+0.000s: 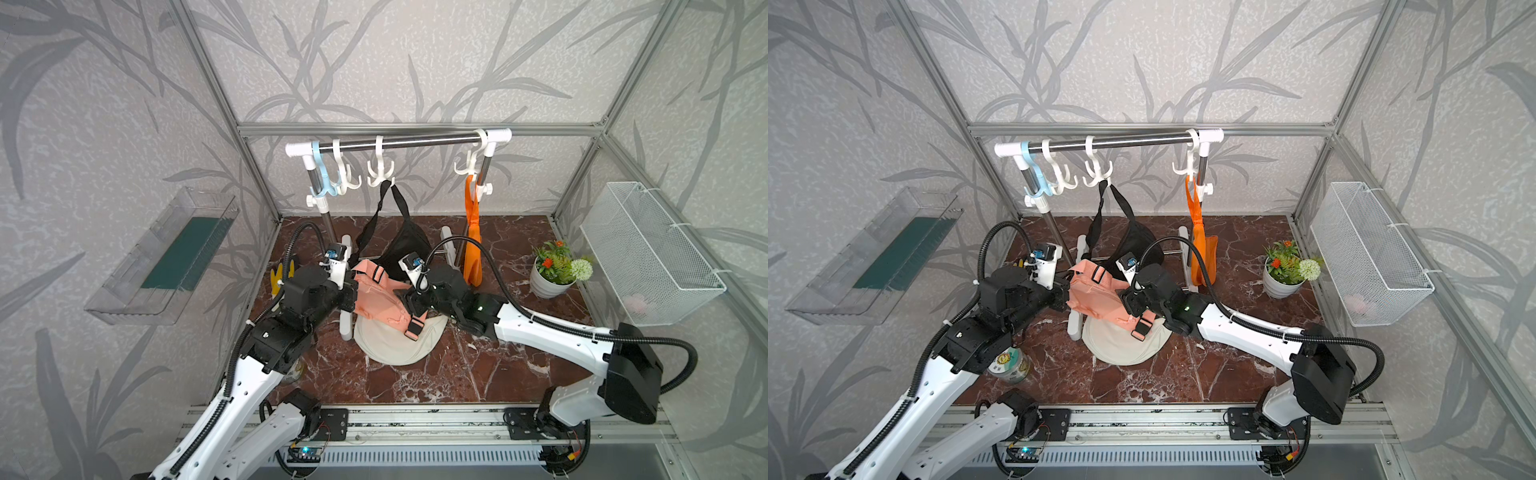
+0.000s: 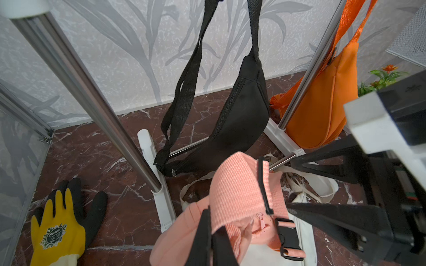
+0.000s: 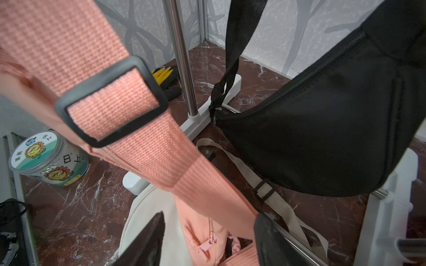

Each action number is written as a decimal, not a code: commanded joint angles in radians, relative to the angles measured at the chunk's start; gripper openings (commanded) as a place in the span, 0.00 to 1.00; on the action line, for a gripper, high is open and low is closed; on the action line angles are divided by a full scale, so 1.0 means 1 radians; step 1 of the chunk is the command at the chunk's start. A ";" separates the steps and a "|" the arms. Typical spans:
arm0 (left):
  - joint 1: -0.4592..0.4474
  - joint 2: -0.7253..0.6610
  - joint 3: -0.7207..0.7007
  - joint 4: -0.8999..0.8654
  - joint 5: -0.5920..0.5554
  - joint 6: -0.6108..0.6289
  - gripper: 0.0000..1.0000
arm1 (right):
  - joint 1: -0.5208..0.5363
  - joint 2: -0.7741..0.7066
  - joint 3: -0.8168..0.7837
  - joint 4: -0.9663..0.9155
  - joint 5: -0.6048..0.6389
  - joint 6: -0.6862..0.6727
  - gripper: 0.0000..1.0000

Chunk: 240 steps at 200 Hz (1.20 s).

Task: Hang the bag on a hook
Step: Pick up the bag from the bag.

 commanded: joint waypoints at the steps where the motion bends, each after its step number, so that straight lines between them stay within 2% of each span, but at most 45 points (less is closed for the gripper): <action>1: 0.005 -0.012 0.026 0.039 0.031 -0.052 0.00 | 0.032 0.033 0.030 0.080 -0.031 0.031 0.64; 35: 0.004 -0.006 0.016 0.046 0.020 -0.063 0.00 | 0.065 0.076 0.085 0.114 -0.001 0.040 0.64; 39: 0.005 -0.006 0.015 0.043 0.018 -0.060 0.00 | 0.094 0.077 0.085 0.118 0.001 0.042 0.64; 78: 0.005 0.006 0.003 0.029 -0.021 -0.048 0.00 | 0.096 0.059 0.109 0.115 0.051 0.030 0.64; 134: 0.004 0.018 -0.003 0.040 -0.021 -0.038 0.00 | 0.096 0.064 0.153 0.126 0.095 0.008 0.65; 202: 0.005 -0.010 0.001 0.056 -0.017 -0.030 0.00 | 0.095 0.210 0.270 0.147 0.255 -0.006 0.64; 219: 0.005 -0.021 0.006 0.065 -0.015 -0.028 0.00 | 0.091 0.248 0.273 0.162 0.282 -0.013 0.62; 240: 0.006 -0.032 0.015 0.068 -0.012 -0.026 0.00 | 0.085 0.255 0.248 0.184 0.310 -0.017 0.53</action>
